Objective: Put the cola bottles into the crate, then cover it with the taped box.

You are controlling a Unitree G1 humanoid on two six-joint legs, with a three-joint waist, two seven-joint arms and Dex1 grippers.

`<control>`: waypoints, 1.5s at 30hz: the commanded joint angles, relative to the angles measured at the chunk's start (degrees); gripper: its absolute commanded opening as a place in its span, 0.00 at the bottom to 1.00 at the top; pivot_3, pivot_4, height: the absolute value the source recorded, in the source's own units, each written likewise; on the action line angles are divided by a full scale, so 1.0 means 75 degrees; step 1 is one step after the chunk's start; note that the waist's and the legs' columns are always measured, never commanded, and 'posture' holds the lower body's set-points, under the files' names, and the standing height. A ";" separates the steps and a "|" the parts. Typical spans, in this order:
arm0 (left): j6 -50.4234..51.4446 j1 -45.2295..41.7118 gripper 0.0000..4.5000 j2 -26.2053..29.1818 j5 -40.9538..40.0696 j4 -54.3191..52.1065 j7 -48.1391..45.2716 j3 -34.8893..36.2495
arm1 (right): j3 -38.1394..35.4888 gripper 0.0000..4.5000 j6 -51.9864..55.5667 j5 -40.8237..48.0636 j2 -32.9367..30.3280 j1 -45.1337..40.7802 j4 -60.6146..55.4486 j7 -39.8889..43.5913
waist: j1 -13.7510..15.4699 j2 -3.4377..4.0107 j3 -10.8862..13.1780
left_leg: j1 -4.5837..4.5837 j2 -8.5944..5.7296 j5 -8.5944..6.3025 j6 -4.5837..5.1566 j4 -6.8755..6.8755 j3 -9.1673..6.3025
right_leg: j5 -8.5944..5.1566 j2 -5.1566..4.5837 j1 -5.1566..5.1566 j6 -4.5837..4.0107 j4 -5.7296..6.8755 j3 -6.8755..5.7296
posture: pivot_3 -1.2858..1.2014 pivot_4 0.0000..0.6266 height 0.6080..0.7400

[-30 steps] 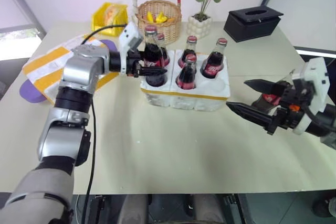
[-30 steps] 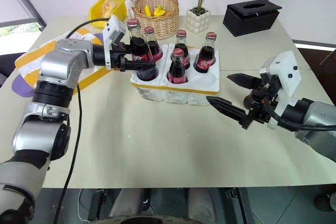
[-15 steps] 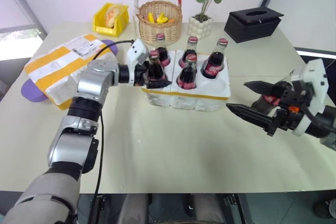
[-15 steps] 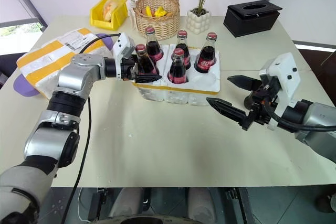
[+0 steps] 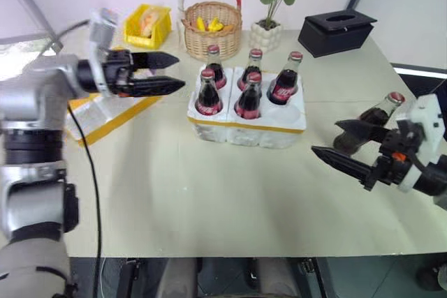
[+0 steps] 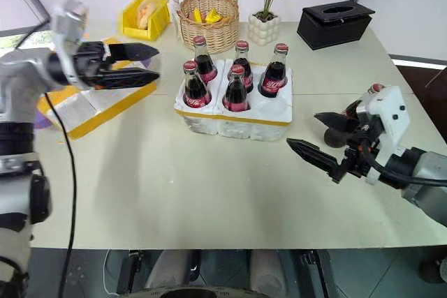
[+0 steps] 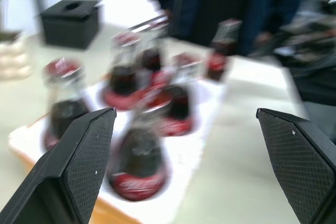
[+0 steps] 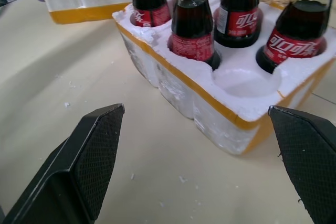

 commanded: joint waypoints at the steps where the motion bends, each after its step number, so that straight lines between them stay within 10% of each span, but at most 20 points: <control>1: 0.0263 0.0404 1.00 0.0648 -0.0397 -0.0767 -0.0713 -0.0080 | -0.0672 1.00 -0.0070 -0.0260 0.0267 0.0569 -0.0204 0.0171 | -0.0004 0.0002 -0.0001 | 0.0006 0.0000 0.0000 0.0000 -0.0001 0.0000 | -0.0001 0.0000 0.0008 -0.0001 -0.0009 0.0000 | 0.52 0.24 1.00; 13: -0.0383 0.1008 1.00 0.0735 -0.0200 -0.1187 -0.0677 -0.0508 | -0.1136 1.00 -0.0530 -0.1752 0.1350 0.1736 0.0717 0.0267 | -0.0023 0.0002 -0.0002 | 0.0010 0.0006 -0.0001 -0.0001 -0.0005 0.0002 | -0.0001 0.0002 0.0015 -0.0003 -0.0022 0.0000 | 0.52 0.24 1.00; 45: -0.0515 0.1082 1.00 0.0432 -0.0291 -0.1375 -0.0177 -0.0433 | 0.1495 1.00 -0.1978 -0.4296 0.2627 -0.2251 0.4752 -0.0106 | -0.0069 0.0012 -0.0002 | 0.0010 0.0010 0.0000 0.0000 -0.0013 0.0003 | 0.0000 0.0012 0.0010 -0.0001 -0.0017 0.0002 | 0.52 0.24 1.00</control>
